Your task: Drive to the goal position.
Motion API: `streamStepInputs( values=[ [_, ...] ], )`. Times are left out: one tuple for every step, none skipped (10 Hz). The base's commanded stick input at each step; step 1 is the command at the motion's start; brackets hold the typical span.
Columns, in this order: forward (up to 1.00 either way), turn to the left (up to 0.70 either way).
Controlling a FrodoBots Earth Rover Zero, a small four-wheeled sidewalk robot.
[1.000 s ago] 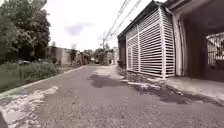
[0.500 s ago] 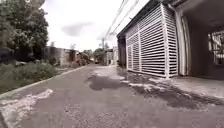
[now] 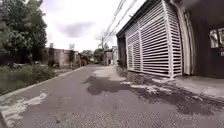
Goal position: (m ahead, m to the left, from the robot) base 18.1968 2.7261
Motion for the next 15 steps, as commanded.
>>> streamStepInputs(
  values=[
    [0.5, 0.0],
    [0.5, 0.0],
    [0.5, 0.0],
    [0.5, 0.0],
    [0.5, 0.0],
    [0.5, 0.0],
    [0.5, 0.0],
    [0.5, 0.0],
    [0.5, 0.0],
    [0.5, 0.0],
    [0.5, 0.0],
    [0.5, 0.0],
    [0.5, 0.0],
    [0.5, 0.0],
    [0.5, 0.0]
  ],
)
